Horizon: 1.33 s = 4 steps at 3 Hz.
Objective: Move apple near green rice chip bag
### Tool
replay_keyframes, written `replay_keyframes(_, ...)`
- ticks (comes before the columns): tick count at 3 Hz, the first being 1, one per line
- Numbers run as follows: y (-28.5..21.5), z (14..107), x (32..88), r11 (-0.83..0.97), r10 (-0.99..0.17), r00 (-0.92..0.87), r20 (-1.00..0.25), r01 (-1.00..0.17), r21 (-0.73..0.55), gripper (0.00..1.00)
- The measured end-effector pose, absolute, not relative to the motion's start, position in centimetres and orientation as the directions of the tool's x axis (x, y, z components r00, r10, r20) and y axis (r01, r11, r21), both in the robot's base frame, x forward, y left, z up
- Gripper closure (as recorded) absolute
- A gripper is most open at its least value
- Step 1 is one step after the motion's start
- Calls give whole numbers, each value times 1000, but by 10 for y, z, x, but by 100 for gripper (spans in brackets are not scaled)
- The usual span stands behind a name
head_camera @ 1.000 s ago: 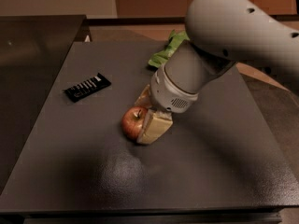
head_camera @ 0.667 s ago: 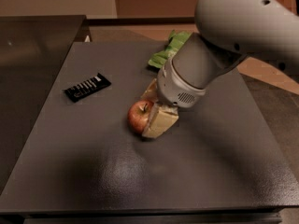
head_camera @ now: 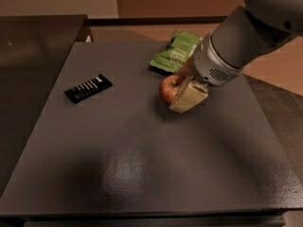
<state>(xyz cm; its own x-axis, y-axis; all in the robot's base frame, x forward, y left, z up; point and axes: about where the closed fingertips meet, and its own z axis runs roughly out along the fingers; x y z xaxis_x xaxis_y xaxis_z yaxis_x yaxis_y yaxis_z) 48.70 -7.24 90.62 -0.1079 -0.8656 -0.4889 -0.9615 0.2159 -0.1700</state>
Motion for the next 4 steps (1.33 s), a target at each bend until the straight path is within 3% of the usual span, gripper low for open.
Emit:
replay_keyframes(2, -118, 914, 546, 415, -791, -265, -551, -894, -166, 100)
replay_keyframes(4, -121, 893, 574, 486, -752, -348, -560, -866, -116, 59)
